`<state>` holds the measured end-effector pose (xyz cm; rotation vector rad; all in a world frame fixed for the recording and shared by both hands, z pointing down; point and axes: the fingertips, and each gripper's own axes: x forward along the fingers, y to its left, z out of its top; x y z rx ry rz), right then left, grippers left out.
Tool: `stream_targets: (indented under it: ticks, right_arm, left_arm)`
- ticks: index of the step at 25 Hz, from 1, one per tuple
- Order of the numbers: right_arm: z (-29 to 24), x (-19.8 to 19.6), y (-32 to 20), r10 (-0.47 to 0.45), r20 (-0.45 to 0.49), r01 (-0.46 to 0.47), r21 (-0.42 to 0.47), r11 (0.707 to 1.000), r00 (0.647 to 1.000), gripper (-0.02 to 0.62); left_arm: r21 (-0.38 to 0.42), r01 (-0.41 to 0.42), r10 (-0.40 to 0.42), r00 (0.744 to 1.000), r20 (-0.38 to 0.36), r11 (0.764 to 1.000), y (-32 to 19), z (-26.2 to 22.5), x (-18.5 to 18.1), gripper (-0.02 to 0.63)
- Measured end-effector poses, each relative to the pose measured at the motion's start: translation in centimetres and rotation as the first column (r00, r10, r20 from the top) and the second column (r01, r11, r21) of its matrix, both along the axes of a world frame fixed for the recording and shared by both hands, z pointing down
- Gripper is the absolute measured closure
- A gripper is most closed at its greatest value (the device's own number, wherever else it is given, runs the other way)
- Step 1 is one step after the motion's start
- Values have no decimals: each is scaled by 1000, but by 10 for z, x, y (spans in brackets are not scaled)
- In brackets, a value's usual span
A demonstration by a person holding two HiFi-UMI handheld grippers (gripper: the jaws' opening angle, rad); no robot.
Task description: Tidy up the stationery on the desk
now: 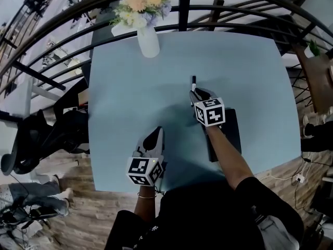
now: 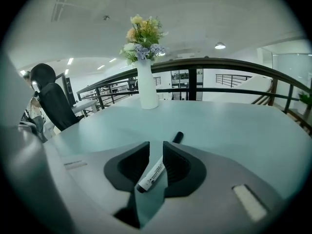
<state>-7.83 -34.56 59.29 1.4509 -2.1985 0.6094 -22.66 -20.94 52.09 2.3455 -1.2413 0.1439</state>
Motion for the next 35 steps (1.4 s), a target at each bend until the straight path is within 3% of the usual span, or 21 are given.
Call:
stream_targets:
  ticks: [15,21,25,35]
  right_arm:
    - [42,7,-10,52,-95,-63,-124,990,994,439]
    - [47,5,-9,30,-127,-49,-150,987,992,449]
    - [46,5,-9,15,-142,-35,-141,989,990,506]
    - [42,6,-8,12,-124,-27,-119,993,992,511]
  left_arm:
    - [-19,6,-7,1000,-18,1000,2,4,-10,614]
    - [-22,7,-8,1000,-16,1000,3,4,-10,614]
    - [-27,18,-18,1000,-16,999,4,5,-13,614]
    - [-33,35,-36,999,-12,999,5,6,-18,614]
